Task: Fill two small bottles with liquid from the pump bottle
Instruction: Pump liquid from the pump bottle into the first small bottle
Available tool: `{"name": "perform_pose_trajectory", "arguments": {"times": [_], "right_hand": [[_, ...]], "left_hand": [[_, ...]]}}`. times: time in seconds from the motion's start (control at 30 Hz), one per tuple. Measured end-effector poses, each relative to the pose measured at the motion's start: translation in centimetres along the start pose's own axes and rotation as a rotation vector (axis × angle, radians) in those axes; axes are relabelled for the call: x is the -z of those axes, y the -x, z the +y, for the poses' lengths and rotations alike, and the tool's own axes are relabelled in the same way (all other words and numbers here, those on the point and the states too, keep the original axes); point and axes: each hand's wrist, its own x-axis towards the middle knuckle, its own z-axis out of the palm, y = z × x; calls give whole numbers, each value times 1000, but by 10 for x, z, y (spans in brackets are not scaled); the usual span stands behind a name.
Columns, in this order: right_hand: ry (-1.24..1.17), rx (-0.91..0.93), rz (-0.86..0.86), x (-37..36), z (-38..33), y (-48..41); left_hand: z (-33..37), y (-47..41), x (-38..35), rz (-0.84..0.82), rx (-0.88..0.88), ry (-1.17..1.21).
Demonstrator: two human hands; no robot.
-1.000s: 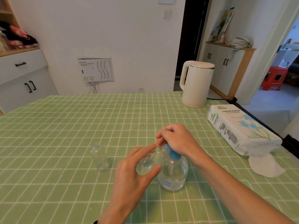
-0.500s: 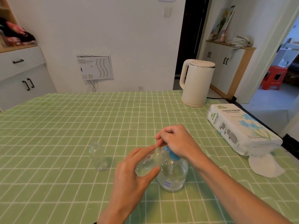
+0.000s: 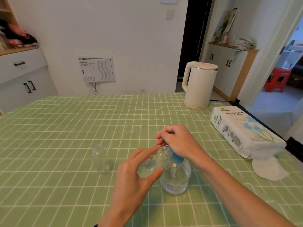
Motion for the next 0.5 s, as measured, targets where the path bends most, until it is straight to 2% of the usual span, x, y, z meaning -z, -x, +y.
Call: {"name": "perform_pose_trajectory", "arguments": {"times": [0.5], "right_hand": [[-16, -52, 7, -1, 5, 2]], "left_hand": [[-3, 2, -1, -7, 14, 7]]}}
